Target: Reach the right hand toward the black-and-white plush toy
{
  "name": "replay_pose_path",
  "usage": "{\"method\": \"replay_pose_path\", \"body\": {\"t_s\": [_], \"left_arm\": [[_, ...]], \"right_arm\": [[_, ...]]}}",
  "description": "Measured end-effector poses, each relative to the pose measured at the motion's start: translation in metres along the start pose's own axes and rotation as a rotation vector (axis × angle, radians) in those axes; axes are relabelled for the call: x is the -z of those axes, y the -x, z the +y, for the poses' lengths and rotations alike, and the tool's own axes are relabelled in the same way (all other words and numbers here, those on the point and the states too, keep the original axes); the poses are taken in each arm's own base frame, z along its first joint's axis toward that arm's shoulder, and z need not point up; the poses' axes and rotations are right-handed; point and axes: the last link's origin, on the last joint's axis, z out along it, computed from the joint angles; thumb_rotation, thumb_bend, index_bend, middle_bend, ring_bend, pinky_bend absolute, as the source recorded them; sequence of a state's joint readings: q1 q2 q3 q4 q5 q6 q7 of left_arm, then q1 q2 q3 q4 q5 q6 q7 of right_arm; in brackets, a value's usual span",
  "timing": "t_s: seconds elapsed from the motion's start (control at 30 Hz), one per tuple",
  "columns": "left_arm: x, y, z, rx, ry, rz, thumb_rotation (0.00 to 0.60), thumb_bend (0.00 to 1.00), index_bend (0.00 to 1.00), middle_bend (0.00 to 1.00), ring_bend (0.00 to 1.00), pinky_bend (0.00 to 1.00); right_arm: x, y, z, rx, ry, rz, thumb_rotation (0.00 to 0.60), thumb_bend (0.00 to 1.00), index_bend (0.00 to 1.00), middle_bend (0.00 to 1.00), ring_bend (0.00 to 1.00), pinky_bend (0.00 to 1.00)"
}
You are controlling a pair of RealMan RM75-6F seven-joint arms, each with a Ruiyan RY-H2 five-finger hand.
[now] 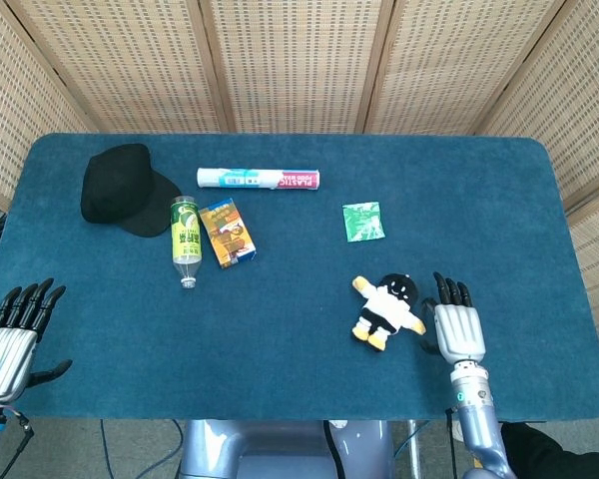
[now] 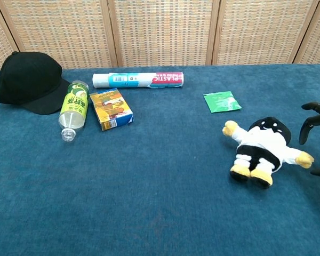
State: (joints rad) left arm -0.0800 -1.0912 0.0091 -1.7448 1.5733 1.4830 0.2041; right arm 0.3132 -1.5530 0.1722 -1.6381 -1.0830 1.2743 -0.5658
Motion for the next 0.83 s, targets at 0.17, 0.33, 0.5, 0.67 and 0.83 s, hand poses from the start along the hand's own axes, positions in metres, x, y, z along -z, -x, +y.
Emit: {"method": "replay_pose_path", "body": {"t_s": [0.17, 0.33, 0.5, 0.67, 0.83], "left_arm": [[0.0002, 0.0003, 0.0005, -0.005, 0.000, 0.000, 0.600, 0.06, 0.00, 0.00, 0.00, 0.00], [0.0004, 0.0014, 0.0000, -0.008, -0.002, -0.002, 0.600, 0.06, 0.00, 0.00, 0.00, 0.00], [0.0008, 0.0010, -0.0007, -0.007, -0.004, 0.000, 0.600, 0.06, 0.00, 0.00, 0.00, 0.00], [0.0006, 0.0008, 0.0000, -0.007, -0.002, 0.001, 0.600, 0.06, 0.00, 0.00, 0.00, 0.00], [0.0003, 0.0015, 0.0010, -0.009, 0.001, -0.003, 0.600, 0.06, 0.00, 0.00, 0.00, 0.00]], "right_arm": [[-0.0030, 0.0016, 0.0003, -0.005, -0.001, -0.001, 0.600, 0.30, 0.49, 0.08, 0.00, 0.10], [-0.0062, 0.0048, 0.0000, -0.016, -0.002, -0.010, 0.600, 0.34, 0.53, 0.10, 0.00, 0.10], [-0.0080, 0.0069, -0.0035, -0.023, -0.010, -0.013, 0.600, 0.39, 0.55, 0.11, 0.00, 0.11], [-0.0082, 0.0087, -0.0054, -0.027, -0.011, -0.015, 0.600, 0.47, 0.57, 0.12, 0.00, 0.11], [-0.0100, 0.0085, -0.0045, -0.028, -0.007, -0.015, 0.600, 0.52, 0.58, 0.13, 0.00, 0.11]]}}
